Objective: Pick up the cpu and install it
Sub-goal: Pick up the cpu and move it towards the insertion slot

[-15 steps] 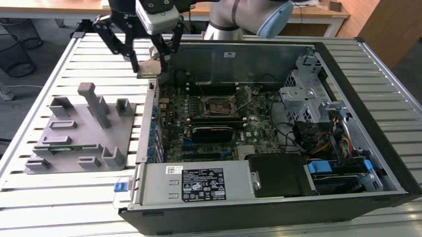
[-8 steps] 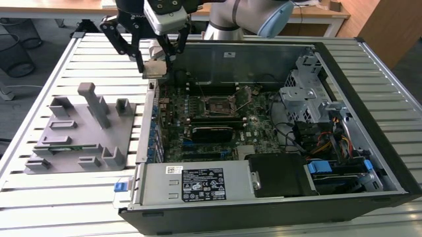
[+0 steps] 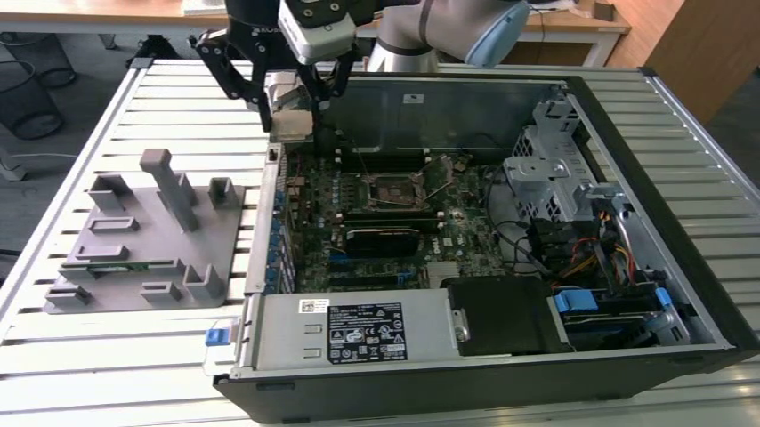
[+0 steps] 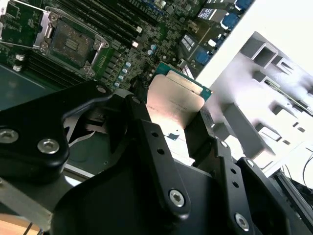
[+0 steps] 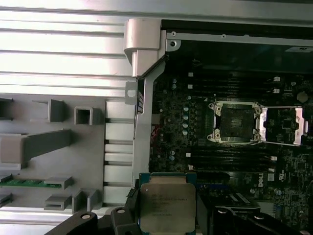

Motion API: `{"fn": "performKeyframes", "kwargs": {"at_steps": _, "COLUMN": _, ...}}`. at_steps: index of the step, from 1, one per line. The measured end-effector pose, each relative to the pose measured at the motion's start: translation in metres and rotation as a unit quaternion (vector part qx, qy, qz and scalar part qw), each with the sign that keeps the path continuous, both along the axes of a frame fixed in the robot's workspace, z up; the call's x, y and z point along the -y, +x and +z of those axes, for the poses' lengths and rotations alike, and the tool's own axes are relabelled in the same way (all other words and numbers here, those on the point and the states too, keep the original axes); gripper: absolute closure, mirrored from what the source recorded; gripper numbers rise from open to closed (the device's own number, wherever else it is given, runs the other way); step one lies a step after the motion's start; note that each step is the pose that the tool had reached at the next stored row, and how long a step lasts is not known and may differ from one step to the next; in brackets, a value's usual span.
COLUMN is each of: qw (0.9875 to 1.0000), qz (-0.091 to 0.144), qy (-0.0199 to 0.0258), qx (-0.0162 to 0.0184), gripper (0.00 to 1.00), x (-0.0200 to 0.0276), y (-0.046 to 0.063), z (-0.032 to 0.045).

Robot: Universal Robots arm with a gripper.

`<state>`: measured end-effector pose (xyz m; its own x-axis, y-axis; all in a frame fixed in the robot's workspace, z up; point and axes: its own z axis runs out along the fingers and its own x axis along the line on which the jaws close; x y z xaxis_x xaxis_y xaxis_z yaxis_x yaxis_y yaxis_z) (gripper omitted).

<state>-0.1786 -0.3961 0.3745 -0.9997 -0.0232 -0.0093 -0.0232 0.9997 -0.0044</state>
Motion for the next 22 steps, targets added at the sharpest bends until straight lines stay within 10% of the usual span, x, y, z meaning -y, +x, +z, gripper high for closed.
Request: {"fn": "performKeyframes", "kwargs": {"at_steps": 22, "qw": 1.0000, "qz": 0.000, "qy": 0.0000, "qx": 0.0000, "gripper": 0.46, "x": 0.0000, "y": 0.037, "z": -0.0022}}
